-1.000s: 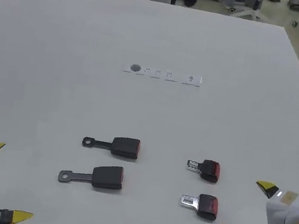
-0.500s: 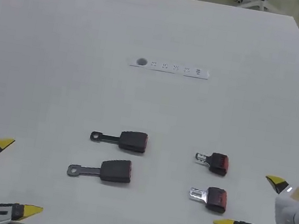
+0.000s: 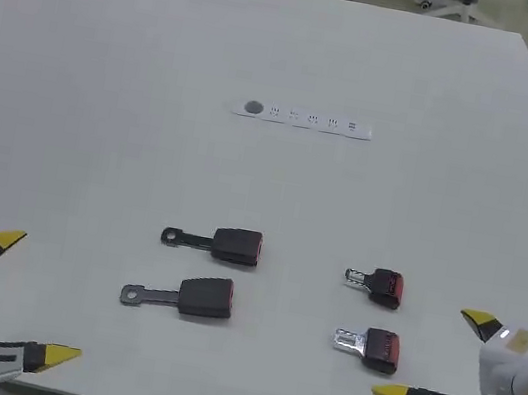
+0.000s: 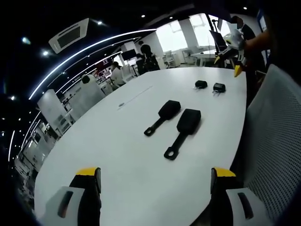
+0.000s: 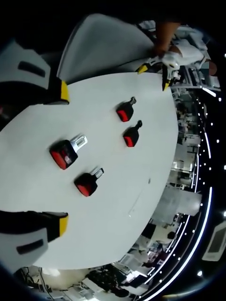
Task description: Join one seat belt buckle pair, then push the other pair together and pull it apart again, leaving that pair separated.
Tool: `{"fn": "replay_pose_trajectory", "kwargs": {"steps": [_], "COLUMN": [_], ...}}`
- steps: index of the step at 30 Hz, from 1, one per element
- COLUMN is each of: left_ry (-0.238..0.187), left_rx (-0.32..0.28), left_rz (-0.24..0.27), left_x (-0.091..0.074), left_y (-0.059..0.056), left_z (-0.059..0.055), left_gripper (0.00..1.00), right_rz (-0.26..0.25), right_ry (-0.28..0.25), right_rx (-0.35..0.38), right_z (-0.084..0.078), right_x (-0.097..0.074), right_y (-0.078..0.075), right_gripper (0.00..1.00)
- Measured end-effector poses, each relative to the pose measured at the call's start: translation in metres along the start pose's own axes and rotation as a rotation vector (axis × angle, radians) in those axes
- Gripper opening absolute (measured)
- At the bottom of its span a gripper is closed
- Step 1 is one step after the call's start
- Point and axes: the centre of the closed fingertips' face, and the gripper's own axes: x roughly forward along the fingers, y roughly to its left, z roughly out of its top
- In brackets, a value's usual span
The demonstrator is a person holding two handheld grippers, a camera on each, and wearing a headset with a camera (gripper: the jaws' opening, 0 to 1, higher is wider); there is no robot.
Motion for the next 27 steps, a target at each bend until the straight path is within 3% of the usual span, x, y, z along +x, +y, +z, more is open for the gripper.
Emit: {"fn": "replay_pose_trajectory", "kwargs": {"steps": [6, 12, 15, 17, 19, 22, 27], "left_ry": [-0.004, 0.025, 0.041, 0.028, 0.018, 0.022, 0.024], "left_rx": [0.003, 0.027, 0.032, 0.027, 0.042, 0.098, 0.139], "left_rz": [-0.019, -0.099, -0.115, -0.116, -0.122, -0.164, -0.227], "left_x": [-0.002, -0.002, -0.001, 0.002, 0.006, 0.016, 0.033], "left_y": [-0.003, -0.015, -0.015, -0.013, -0.013, -0.019, -0.029], "left_z": [0.003, -0.001, 0.007, 0.017, 0.024, 0.033, 0.045], "left_gripper": [0.99, 0.97, 0.91, 0.85, 0.86, 0.85, 0.84], "right_rz": [-0.007, -0.001, 0.009, 0.061, 0.07, 0.098, 0.157], "right_ry": [0.002, 0.011, 0.027, 0.036, 0.052, 0.073, 0.074], "right_rx": [-0.003, -0.031, -0.061, -0.131, -0.147, -0.184, -0.262], "right_z": [-0.001, -0.005, -0.007, -0.006, -0.008, -0.01, -0.005], "right_x": [-0.004, -0.008, -0.009, -0.009, -0.008, -0.006, -0.005], "right_y": [-0.005, -0.008, -0.007, 0.001, 0.002, 0.004, 0.011], "right_gripper": [0.95, 0.94, 0.89, 0.85, 0.82, 0.76, 0.64]}}
